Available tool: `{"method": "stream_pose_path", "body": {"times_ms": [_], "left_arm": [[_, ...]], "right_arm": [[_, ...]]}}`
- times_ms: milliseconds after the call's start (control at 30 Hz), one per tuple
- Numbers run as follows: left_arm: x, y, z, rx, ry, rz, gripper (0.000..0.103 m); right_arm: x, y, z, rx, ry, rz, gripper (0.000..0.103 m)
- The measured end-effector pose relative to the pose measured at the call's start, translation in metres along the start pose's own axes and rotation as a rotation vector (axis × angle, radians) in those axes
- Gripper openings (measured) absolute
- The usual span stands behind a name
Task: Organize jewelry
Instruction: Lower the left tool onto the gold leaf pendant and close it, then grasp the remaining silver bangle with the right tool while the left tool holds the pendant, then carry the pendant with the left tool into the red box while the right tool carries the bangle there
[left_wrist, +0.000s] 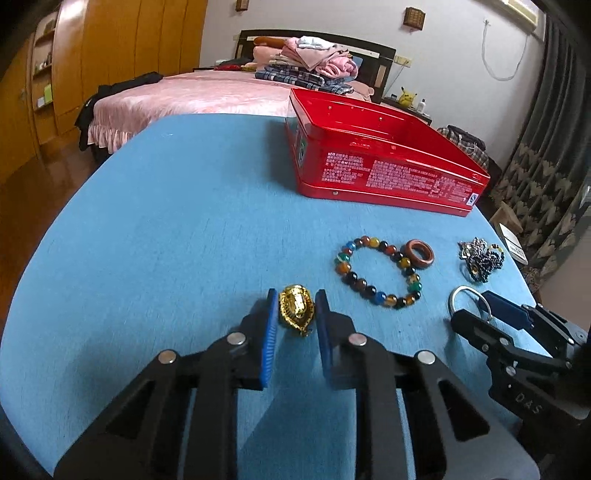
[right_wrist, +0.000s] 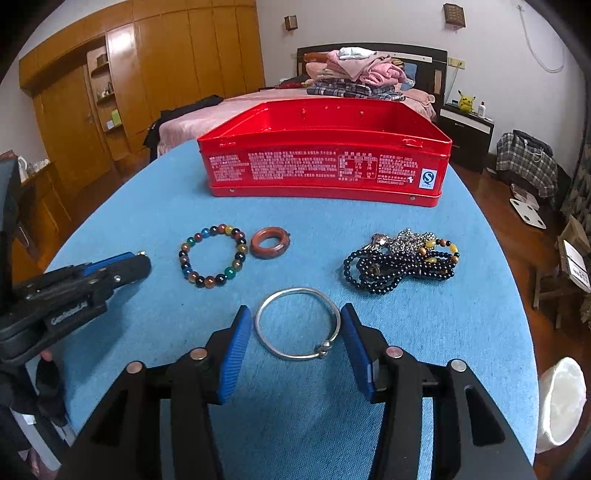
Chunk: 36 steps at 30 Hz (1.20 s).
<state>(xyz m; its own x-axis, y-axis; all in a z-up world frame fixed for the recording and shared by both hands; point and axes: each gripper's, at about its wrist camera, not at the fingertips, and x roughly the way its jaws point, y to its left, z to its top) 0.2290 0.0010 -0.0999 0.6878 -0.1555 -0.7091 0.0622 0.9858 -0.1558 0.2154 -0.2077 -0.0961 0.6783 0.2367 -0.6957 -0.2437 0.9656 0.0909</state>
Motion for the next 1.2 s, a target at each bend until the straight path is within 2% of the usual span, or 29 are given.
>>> {"method": "stream_pose_path", "body": {"times_ms": [333,600,900,1200], "left_arm": [[-0.003,-0.001,0.000,0.003,-0.001,-0.004,0.019],[-0.014,-0.008,0.006,0.009,-0.031,-0.019,0.019],[-0.024,-0.026,0.032,0.033,-0.095,-0.053,0.019],[-0.027,-0.047,0.071,0.048,-0.171,-0.094,0.019]], "right_arm": [[-0.006,-0.003,-0.003,0.015,-0.021,0.021,0.047],[-0.031,-0.010,0.008,0.016,-0.078,0.021,0.047],[-0.046,-0.035,0.032,0.050,-0.135,-0.006,0.047],[-0.050,-0.045,0.069,0.032,-0.201,-0.021,0.047]]}}
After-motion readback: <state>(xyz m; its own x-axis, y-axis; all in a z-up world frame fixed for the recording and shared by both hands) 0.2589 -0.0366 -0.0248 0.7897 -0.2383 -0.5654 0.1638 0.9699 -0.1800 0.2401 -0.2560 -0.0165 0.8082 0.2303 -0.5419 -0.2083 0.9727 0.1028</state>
